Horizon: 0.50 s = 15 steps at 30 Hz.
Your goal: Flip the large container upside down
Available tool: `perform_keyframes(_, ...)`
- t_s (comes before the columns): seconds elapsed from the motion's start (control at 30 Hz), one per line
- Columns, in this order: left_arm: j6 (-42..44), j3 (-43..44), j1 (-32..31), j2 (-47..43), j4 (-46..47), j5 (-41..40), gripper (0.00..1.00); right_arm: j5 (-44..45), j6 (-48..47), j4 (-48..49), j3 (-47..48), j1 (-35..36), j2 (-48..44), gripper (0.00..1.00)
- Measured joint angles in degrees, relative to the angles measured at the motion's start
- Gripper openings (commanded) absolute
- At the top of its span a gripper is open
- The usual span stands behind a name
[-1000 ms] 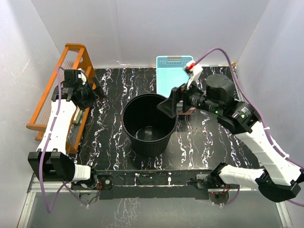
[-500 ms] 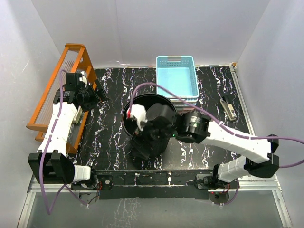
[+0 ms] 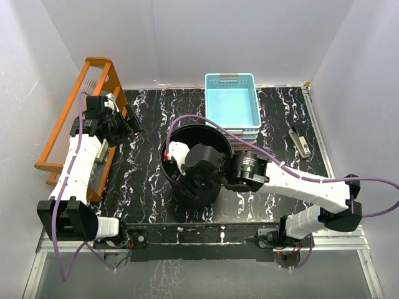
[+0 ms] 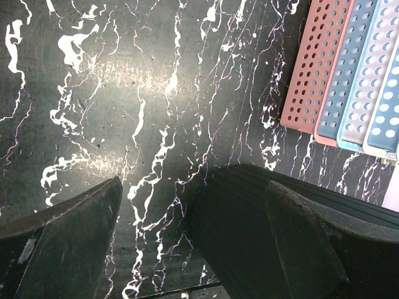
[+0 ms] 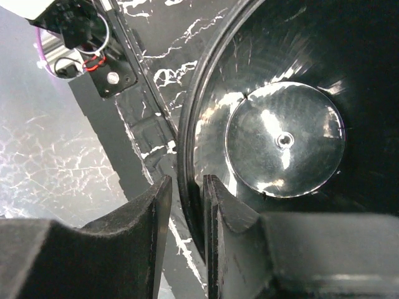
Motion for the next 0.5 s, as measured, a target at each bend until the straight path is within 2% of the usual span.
perform_keyframes(0.07,0.22,0.0,0.0,0.0,0.0,0.07,0.99,0.22,0.07,0.0,-0.83,-0.02,0.04,0.24)
perform_keyframes(0.2,0.35,-0.44,0.02,-0.04,0.37,0.94,0.98,0.52,-0.15,-0.13,-1.46,0.0,0.44,0.0)
perform_keyframes(0.5,0.31,-2.4,0.02,-0.22,1.22,2.99,0.98,4.17,0.13,-0.42,-0.9,0.0,0.55,0.0)
